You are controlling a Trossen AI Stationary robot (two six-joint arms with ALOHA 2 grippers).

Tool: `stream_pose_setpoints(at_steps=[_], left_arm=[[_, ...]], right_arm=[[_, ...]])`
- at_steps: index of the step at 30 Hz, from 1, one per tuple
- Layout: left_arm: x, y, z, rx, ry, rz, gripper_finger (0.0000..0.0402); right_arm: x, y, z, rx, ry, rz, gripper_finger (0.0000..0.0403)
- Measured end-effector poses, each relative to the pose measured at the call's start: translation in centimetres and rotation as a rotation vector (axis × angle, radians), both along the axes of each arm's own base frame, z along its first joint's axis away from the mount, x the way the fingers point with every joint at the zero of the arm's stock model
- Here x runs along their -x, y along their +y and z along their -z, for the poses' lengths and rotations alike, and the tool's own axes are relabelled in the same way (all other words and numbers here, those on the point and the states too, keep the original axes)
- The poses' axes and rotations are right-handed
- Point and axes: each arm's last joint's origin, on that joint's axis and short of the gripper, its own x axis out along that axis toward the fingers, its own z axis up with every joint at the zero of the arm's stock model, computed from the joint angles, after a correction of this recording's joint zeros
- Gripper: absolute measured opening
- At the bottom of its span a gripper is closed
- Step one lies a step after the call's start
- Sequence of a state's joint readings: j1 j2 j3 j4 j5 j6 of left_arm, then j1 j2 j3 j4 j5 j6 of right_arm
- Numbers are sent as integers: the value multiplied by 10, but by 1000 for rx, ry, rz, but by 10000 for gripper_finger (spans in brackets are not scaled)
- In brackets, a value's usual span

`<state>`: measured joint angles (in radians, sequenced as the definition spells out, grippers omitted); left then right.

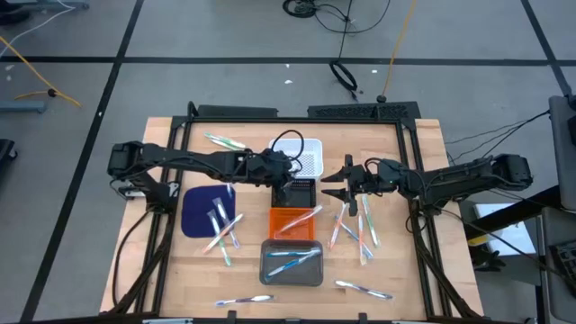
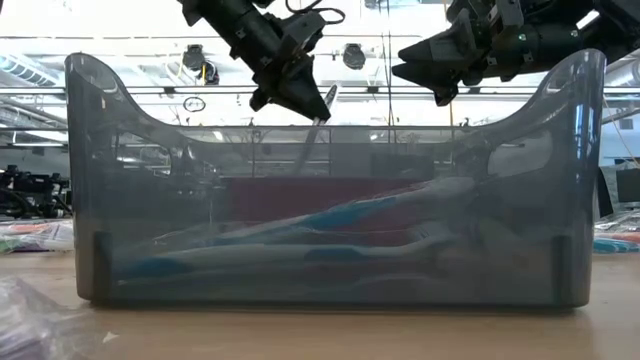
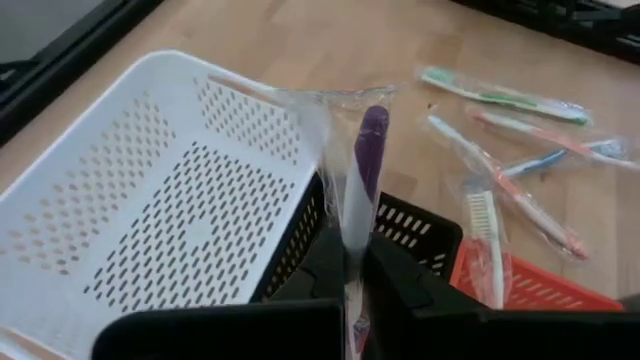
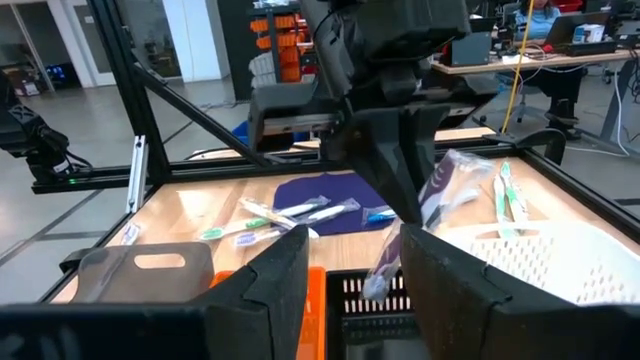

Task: Pick & Place Toothbrushes
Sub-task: Put the top right violet toothbrush into the black bin, then put the middle orange toothbrush into the orange bin

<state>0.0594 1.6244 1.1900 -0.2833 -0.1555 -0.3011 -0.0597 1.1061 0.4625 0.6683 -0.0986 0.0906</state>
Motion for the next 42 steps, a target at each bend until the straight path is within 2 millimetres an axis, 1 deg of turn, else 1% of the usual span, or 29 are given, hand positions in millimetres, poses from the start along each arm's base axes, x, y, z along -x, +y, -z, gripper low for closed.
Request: stream_pose_setpoints(at_steps=[5,14,17,22,28,32,36,42], left_arm=[[0,0,2,17,4,-13,22],[1,-1,11,20,43,-12,22],[1,-1,14,20,62,-12,38],[-4,-1,20,30,58,8,78],[-5,-1,20,33,54,12,116],[-7,-1,18,31,24,11,131],[-8,-1,16,13,3,23,135],[-10,-1,14,-12,-25,43,136]], right_arm=[[0,0,0,-1,0,0,147],[0,0,0,1,0,0,144],[0,0,0,1,0,0,144],[0,0,0,2,0,2,144],[0,-1,0,3,1,20,144],[0,-1,1,0,14,24,144],[0,1,6,-13,64,13,144],[4,4,23,-101,246,18,144]])
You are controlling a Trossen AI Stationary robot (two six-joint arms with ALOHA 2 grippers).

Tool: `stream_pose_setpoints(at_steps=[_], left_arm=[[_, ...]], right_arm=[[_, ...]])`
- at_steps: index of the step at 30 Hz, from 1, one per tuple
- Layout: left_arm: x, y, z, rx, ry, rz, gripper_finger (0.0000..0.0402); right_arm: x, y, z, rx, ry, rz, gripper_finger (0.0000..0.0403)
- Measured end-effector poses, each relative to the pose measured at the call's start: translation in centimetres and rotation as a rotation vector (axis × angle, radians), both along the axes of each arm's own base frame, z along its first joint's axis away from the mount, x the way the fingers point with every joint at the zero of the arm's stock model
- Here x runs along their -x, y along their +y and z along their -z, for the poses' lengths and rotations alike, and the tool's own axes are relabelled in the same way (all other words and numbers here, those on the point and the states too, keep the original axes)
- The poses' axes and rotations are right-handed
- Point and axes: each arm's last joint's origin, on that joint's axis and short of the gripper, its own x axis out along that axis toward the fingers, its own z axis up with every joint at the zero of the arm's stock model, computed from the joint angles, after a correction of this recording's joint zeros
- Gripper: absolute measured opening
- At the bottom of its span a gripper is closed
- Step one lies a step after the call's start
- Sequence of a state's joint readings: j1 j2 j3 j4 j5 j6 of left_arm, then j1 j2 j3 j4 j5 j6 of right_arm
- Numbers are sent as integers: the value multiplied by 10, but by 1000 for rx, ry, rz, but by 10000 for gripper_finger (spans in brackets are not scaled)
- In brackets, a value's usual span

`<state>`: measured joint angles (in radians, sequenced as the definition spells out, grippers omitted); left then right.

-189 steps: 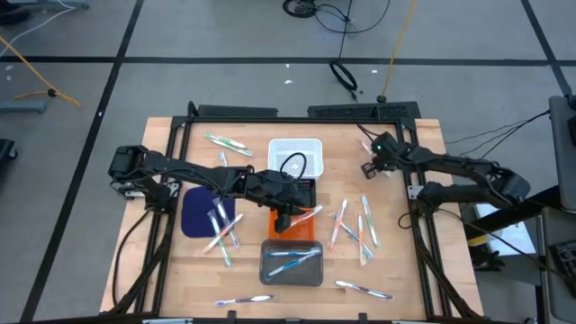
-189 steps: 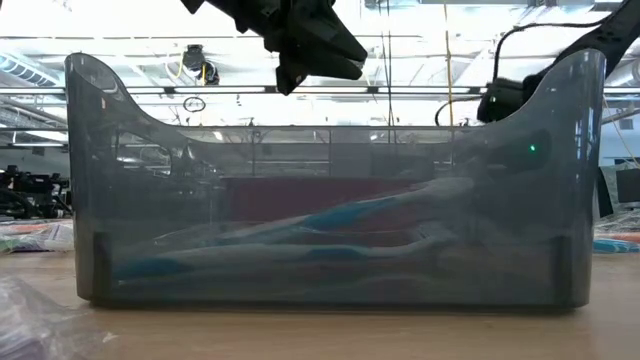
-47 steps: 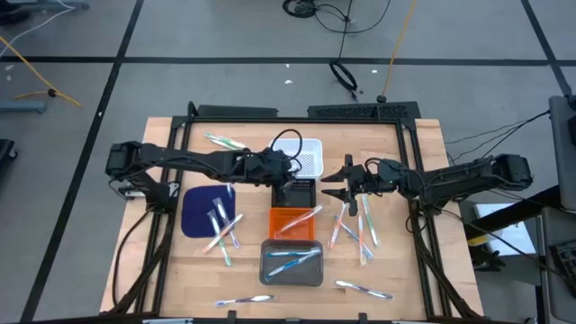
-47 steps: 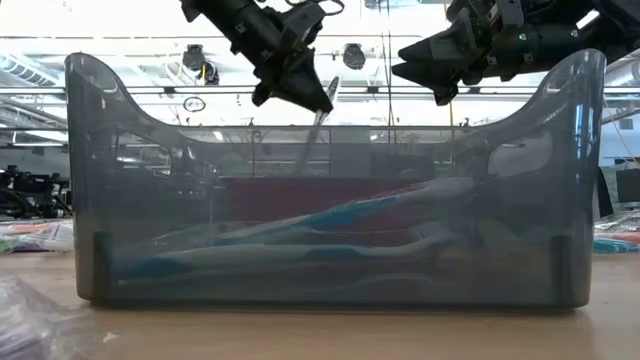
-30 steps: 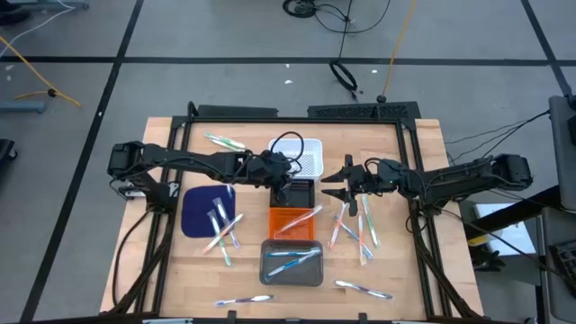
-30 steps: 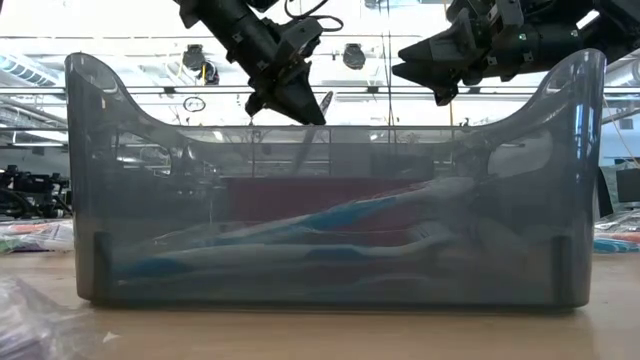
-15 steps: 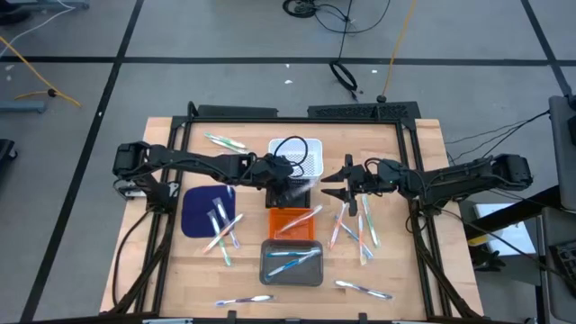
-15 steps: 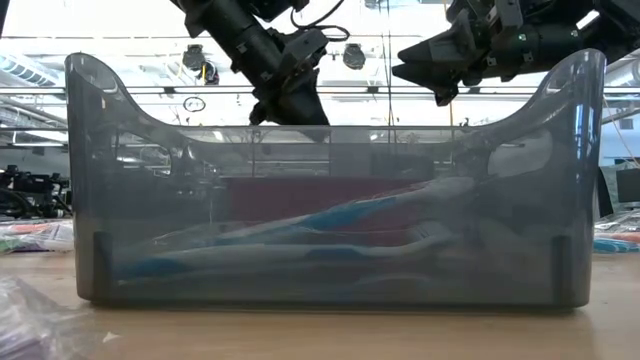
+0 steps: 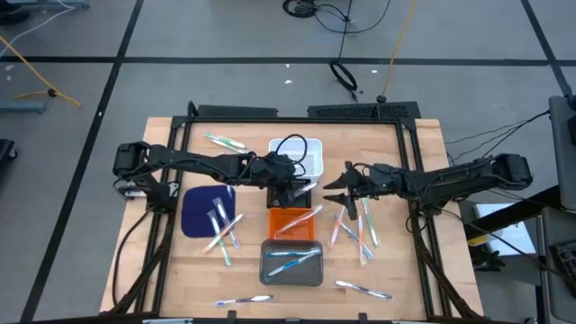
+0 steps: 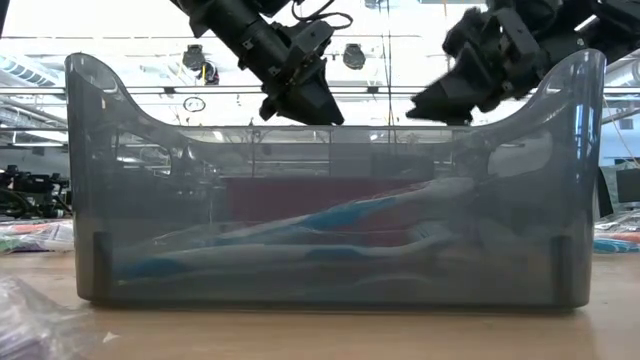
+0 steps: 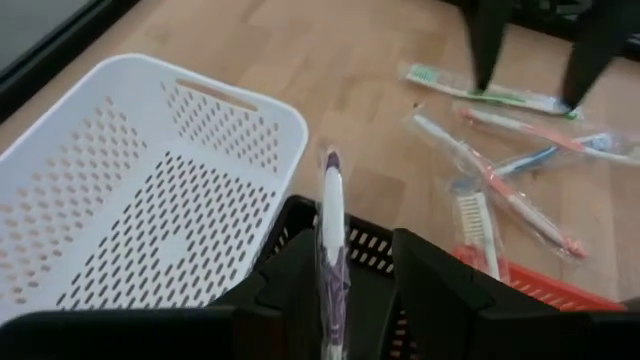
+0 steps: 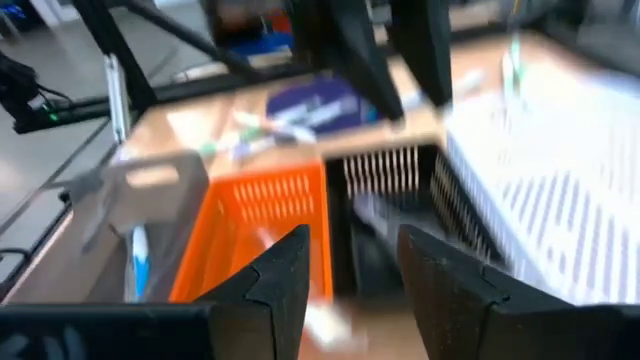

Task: Pick & Place Toothbrushes
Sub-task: Put the middle orange toothbrush into the orange bin

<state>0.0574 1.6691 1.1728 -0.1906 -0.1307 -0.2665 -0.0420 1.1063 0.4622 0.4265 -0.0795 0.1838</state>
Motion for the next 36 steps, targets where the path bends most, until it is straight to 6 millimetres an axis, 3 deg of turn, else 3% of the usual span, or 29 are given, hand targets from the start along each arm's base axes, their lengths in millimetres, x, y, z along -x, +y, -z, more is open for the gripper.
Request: stream_pose_setpoints(at_steps=[10,28,36], left_arm=[[-2,-5,-2,-2,-23,14,136],[-2,-12,-2,-23,-20,52,136],[-2,-12,-2,-42,-16,67,136]], right_arm=[[11,2,24,-187,278,74,144],[41,4,35,-409,569,241,144],[46,4,45,-478,594,291,144]])
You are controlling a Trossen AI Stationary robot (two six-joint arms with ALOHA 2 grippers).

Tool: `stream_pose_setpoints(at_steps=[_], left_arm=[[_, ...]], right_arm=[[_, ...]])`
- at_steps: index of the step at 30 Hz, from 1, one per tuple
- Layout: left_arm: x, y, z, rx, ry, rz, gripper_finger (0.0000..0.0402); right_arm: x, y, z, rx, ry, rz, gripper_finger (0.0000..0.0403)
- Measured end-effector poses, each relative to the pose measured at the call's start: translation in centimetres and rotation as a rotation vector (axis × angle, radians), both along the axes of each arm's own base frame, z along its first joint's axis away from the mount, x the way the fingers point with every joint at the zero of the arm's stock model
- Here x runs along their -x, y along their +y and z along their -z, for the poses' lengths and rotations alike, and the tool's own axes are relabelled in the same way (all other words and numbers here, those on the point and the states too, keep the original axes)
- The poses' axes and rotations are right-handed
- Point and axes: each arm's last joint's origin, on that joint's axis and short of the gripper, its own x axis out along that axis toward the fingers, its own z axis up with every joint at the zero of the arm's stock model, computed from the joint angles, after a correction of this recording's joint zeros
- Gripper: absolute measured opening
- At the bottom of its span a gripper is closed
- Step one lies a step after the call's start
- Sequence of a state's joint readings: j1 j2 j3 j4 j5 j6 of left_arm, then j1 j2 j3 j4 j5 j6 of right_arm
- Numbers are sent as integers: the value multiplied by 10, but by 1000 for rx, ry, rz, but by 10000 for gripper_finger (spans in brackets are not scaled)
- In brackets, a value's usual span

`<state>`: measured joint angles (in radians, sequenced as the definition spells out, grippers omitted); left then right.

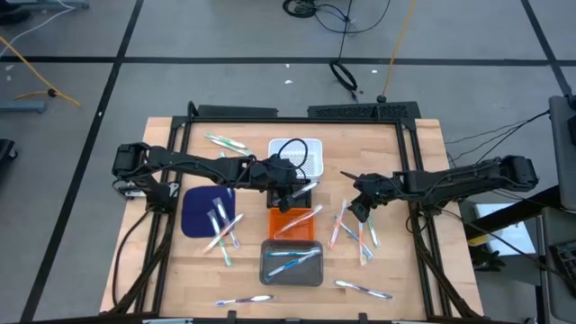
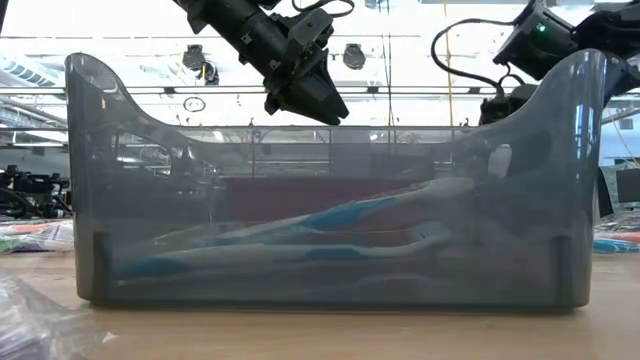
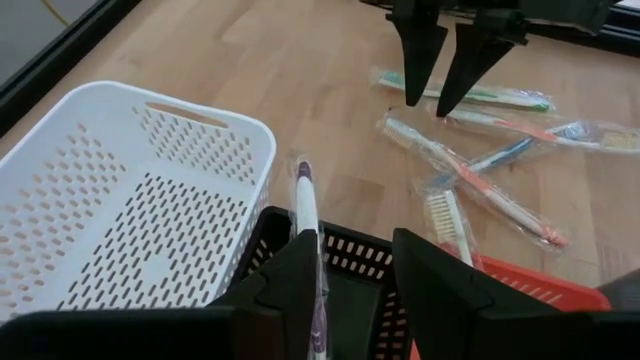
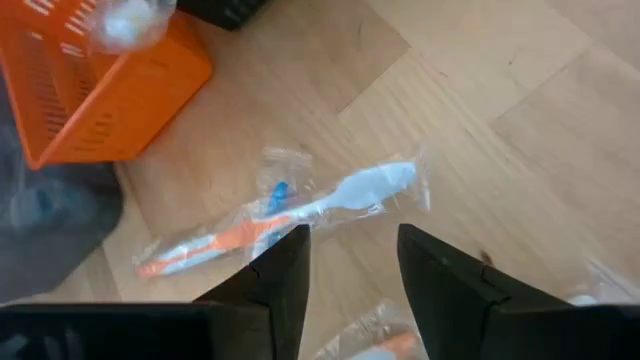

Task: Pick & Place Toothbrushes
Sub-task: Put the middle orange toothbrush into the orange bin

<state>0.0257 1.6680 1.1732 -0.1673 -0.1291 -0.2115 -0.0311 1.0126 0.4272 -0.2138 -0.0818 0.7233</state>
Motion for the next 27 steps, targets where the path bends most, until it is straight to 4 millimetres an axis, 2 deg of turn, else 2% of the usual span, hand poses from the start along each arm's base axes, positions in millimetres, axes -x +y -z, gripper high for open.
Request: stream_pose_setpoints(at_steps=[12,17,27], left_arm=[[0,0,0,-10,2,6,136],[0,0,0,-20,4,14,136],[0,0,0,-21,4,15,136]], right_arm=[[10,0,27,-67,-95,78,144],[10,0,29,-79,-215,85,144],[15,0,36,-93,-194,114,144]])
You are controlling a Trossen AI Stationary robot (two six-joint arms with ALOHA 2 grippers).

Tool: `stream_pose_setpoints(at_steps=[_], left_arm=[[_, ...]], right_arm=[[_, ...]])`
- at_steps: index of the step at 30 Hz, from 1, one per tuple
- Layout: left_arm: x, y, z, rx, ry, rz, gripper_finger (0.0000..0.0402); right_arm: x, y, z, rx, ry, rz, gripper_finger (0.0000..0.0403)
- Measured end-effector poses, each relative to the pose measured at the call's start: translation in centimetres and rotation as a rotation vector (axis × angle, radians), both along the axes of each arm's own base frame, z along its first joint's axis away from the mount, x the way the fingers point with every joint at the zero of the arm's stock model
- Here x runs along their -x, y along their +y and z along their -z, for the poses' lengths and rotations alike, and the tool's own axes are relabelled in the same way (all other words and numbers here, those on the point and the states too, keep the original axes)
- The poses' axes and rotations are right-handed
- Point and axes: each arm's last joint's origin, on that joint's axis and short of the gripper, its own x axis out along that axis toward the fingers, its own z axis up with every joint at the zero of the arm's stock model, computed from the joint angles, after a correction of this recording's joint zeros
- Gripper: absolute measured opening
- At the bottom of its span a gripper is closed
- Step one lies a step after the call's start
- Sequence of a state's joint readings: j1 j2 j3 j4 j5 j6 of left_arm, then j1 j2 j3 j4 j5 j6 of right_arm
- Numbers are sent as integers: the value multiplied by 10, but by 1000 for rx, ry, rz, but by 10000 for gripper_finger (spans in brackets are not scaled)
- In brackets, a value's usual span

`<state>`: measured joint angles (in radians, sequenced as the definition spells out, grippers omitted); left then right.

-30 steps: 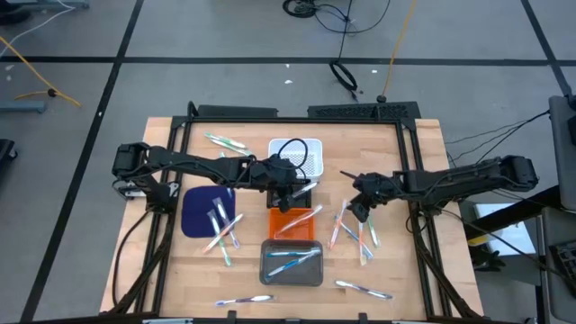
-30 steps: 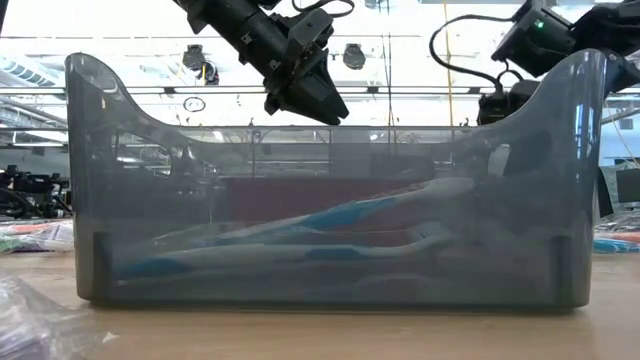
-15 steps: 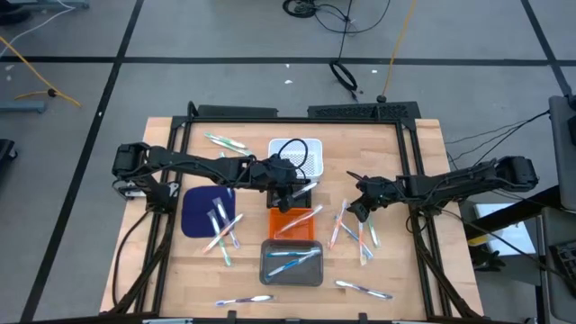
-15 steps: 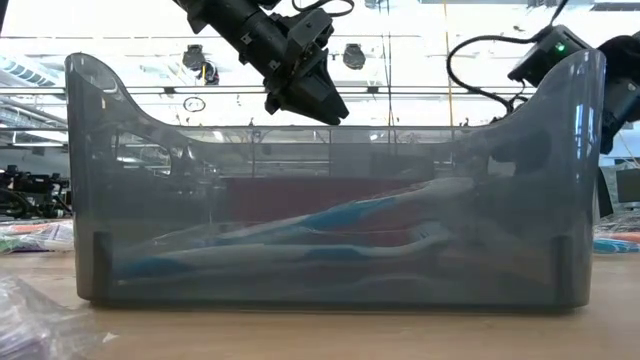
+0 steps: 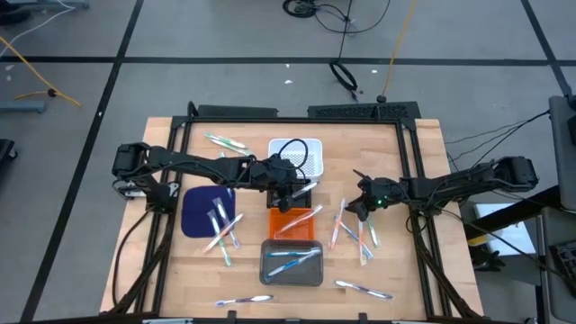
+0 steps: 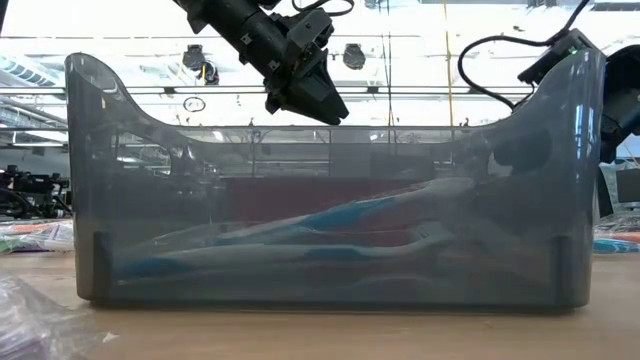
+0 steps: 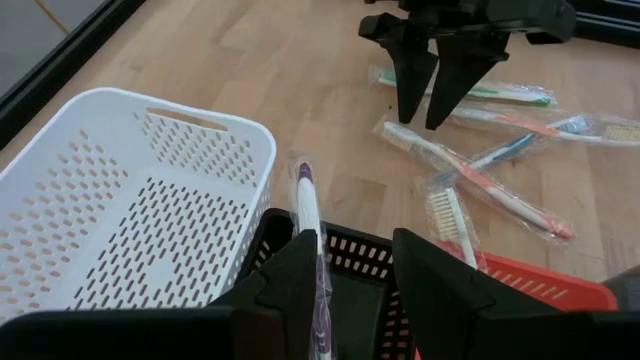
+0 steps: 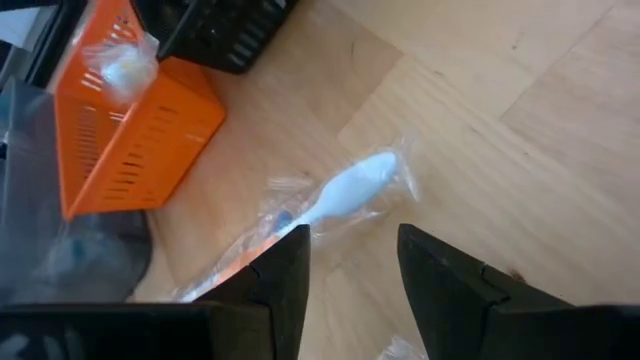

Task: Pick & Place Toothbrushes
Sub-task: Put the middle orange toothbrush into the orange bin

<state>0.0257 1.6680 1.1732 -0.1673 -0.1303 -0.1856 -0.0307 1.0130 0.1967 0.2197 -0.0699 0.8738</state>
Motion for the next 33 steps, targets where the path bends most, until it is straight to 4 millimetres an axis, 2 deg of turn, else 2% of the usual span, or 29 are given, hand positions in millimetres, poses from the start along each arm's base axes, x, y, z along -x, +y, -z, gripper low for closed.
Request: stream_pose_setpoints(at_steps=[7,13,21,25,29,33], left_arm=[[0,0,0,0,0,0,136],[0,0,0,0,0,0,136],[0,0,0,0,0,0,136],[0,0,0,0,0,0,136],[0,0,0,0,0,0,136],[0,0,0,1,0,0,136]], right_arm=[[-1,-1,4,1,25,20,144],[-10,0,6,-17,-28,2,144],[-16,0,16,-22,-7,10,140],[-20,0,14,-13,-59,-3,102],[-21,0,13,16,-68,-25,19],[-21,0,13,36,-77,-37,3]])
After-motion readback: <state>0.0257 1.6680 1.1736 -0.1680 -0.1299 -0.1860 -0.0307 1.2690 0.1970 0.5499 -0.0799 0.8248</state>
